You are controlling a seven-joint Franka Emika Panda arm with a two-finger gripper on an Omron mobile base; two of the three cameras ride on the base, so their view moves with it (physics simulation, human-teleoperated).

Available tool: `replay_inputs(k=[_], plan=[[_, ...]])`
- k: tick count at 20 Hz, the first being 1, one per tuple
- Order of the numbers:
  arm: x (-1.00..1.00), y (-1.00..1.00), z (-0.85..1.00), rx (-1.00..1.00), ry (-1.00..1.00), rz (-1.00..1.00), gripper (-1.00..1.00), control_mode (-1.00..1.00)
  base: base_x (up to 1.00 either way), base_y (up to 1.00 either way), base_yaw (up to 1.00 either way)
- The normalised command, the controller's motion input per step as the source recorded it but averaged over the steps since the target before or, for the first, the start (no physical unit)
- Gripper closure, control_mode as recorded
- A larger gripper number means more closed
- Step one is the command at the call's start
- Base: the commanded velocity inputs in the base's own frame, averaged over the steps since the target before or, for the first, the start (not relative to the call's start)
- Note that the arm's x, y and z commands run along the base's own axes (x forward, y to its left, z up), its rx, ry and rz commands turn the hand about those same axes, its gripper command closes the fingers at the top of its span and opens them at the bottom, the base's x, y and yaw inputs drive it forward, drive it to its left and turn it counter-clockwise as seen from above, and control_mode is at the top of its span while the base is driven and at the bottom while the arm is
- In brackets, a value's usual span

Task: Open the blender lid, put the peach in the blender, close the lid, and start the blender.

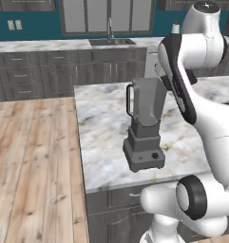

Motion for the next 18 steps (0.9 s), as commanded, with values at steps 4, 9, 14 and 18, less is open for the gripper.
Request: replay_inputs(k=[4,9,14,18], plan=[[0.66,0.6,0.0,-0.05,0.22,0.0,1.0,-1.0,0.0,0.0,0.0],[0.59,0.39,-0.13,-0.04,0.23,0.0,1.0,-1.0,0.0,0.0,0.0],[0.46,0.04,-0.18,0.0,0.16,0.0,1.0,-1.0,0.0,0.0,0.0],[0.24,-0.03,-0.16,0.0,0.08,0.0,1.0,-1.0,0.0,0.0,0.0]])
